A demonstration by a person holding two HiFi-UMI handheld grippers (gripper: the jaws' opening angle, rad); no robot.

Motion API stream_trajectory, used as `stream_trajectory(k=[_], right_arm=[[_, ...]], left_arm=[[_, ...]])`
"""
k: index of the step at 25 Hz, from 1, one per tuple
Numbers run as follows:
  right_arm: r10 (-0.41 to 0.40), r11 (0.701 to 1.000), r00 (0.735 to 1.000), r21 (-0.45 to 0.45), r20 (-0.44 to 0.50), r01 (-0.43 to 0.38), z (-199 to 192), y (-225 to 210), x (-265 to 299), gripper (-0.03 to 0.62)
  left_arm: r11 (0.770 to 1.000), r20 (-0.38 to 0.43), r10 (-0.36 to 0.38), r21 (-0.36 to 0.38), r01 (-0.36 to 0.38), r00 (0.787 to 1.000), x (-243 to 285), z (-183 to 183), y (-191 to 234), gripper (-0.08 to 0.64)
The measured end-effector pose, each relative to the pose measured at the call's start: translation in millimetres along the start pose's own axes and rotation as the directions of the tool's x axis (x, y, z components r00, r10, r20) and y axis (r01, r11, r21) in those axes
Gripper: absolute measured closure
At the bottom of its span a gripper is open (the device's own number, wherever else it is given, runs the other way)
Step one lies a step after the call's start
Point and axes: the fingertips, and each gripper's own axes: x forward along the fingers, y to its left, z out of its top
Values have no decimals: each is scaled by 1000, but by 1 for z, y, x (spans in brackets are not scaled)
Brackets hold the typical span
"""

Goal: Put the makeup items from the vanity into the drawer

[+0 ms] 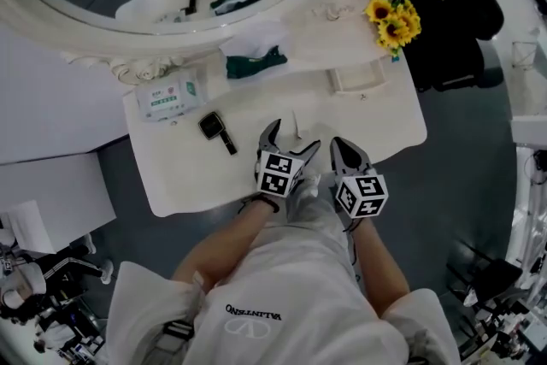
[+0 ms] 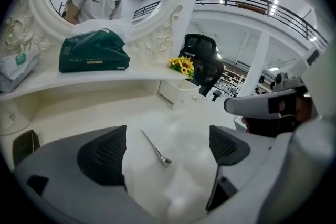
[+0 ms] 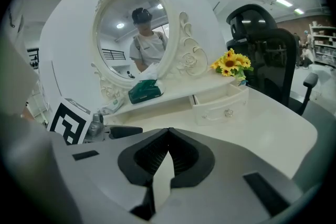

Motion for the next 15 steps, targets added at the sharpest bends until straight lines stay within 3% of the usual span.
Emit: stream_trajectory(k=[4,15], right_arm=[[24,1000,999,19,-40,-23,-8,-9,15,580],[57,998,993,24,-106,-55,-19,-26,46,580]], left_arm=[[1000,-61,23,-19,-25,998,11,-14,6,83],[996,-126,67,-41,-73,990,32,-19,11,83]])
